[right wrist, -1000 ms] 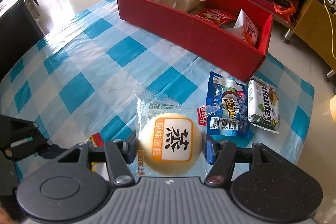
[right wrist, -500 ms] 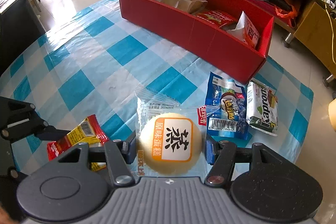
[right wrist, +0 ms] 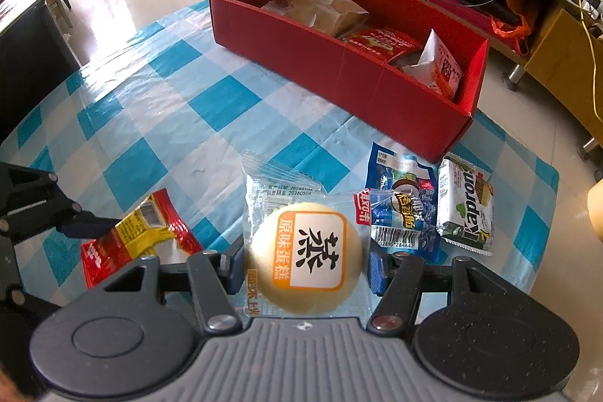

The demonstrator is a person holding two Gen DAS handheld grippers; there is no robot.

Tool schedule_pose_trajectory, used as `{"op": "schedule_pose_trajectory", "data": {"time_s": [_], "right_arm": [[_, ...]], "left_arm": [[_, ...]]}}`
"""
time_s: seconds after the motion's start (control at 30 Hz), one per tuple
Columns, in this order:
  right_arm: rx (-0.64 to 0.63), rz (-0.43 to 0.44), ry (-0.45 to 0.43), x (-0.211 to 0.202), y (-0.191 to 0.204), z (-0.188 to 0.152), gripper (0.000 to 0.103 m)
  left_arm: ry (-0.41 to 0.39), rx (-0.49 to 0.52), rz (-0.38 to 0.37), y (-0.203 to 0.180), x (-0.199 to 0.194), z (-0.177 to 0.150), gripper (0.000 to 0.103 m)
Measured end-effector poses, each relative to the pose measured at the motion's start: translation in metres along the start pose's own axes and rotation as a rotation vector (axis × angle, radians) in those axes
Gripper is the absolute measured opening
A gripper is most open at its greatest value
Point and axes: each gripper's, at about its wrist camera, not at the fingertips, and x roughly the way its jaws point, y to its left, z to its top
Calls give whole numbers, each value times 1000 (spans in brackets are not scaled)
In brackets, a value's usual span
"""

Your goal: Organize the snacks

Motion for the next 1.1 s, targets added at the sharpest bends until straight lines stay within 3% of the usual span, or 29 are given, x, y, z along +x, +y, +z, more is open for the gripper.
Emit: {"op": "schedule_pose_trajectory", "data": {"time_s": [1.1], "right_arm": [[17, -11, -51, -7, -6, 20, 60]], "left_arm": [[-91, -47, 74, 22, -16, 32, 62]]}}
